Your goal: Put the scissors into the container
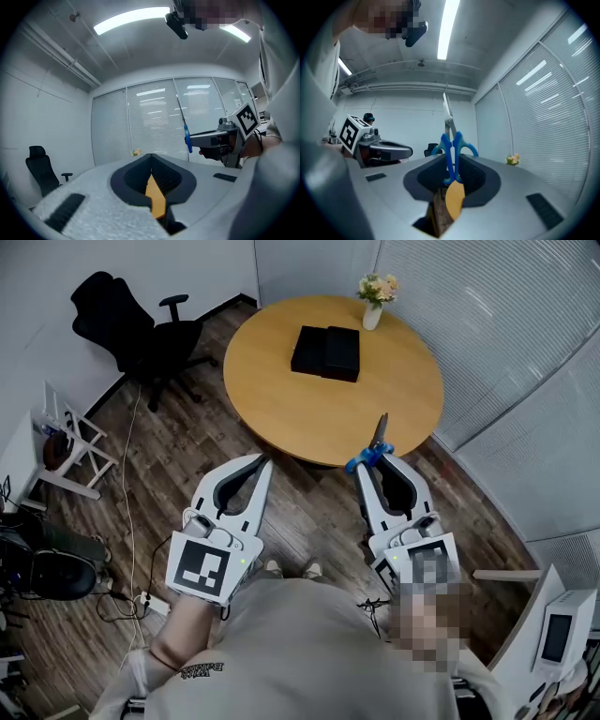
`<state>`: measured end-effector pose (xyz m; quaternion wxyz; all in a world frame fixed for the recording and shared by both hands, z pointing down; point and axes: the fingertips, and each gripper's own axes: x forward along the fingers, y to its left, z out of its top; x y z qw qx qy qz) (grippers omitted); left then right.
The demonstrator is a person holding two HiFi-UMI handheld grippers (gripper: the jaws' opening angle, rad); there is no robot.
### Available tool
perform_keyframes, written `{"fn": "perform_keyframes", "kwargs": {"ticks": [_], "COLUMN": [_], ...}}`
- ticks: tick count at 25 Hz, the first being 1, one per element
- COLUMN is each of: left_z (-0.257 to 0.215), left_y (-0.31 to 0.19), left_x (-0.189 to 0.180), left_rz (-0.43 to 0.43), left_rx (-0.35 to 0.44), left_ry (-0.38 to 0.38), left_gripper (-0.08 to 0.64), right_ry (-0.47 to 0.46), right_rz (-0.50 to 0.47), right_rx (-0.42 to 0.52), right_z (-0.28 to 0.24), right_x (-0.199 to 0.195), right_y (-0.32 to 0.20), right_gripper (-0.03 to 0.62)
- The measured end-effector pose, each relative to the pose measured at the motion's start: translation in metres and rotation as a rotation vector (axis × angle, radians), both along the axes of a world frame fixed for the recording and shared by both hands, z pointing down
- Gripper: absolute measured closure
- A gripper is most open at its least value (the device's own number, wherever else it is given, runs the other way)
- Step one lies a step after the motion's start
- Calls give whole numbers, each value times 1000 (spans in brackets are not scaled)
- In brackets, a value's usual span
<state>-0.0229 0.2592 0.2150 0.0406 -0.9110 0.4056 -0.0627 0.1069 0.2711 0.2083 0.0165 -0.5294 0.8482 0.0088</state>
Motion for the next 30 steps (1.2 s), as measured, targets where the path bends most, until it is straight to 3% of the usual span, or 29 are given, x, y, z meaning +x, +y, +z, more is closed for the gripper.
{"fn": "perform_keyframes", "kwargs": {"ticks": [20, 30], "left_z": [11, 34], "left_y": [-6, -49], "left_x": [63, 53], "left_rz": [-47, -44], "left_rx": [30, 11], "left_ry": [-29, -33], "left_gripper": [538, 538], "right_ry": [-54, -52], "right_rz": [-85, -102], "right_rx": [14, -8], "right_z": [12, 31], "right_x": [46, 33], "right_y": [-13, -59], "right_gripper": [500, 500]}}
